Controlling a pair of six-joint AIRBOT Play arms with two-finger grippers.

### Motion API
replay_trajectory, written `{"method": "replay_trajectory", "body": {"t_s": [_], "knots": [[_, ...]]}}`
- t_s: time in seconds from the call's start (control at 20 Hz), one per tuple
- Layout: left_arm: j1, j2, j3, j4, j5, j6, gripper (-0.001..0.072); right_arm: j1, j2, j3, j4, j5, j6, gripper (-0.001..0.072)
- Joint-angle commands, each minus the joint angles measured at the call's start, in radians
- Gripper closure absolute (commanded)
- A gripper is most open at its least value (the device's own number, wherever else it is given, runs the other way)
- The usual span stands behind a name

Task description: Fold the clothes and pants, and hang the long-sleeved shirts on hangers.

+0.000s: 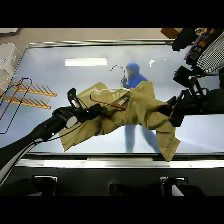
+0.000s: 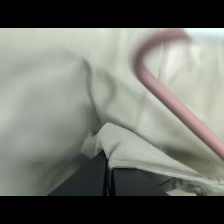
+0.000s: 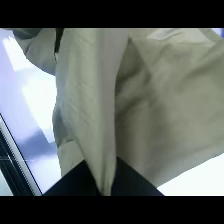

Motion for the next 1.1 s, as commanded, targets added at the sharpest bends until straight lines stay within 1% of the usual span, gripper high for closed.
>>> {"method": "replay_trajectory", "body": {"t_s": [0.0,0.25,0.3,0.35,0.45,0.5,0.7,1.05], "knots": [[0.069,-0.002,0.020,0.001,-0.007,0.037,0.0686,0.000,0.007,0.001,-0.003,0.026,0.048,0.0690],[0.106,-0.002,0.020,0.002,-0.003,0.043,0.0685,0.000,0.007,0.001,-0.003,0.024,0.048,0.0691],[0.108,-0.004,0.020,0.001,0.002,0.059,0.0685,0.000,0.007,0.001,-0.003,0.026,0.049,0.0691],[0.108,-0.007,0.020,-0.002,0.001,0.067,0.0685,0.000,0.007,0.001,-0.003,0.030,0.061,0.0691],[0.108,-0.014,0.020,-0.002,0.001,0.067,0.0685,0.000,0.007,0.001,-0.003,0.079,0.122,0.0691],[0.108,-0.019,0.020,-0.003,0.003,0.066,0.0685,0.000,0.007,0.001,0.001,0.089,0.130,0.0691],[0.119,-0.039,0.024,-0.021,0.043,0.066,0.0685,0.000,0.009,0.001,-0.031,0.017,0.112,0.0691],[0.157,-0.087,0.130,-0.021,0.046,0.100,0.0685,0.000,0.024,0.001,-0.055,0.011,0.111,0.0691]]}}
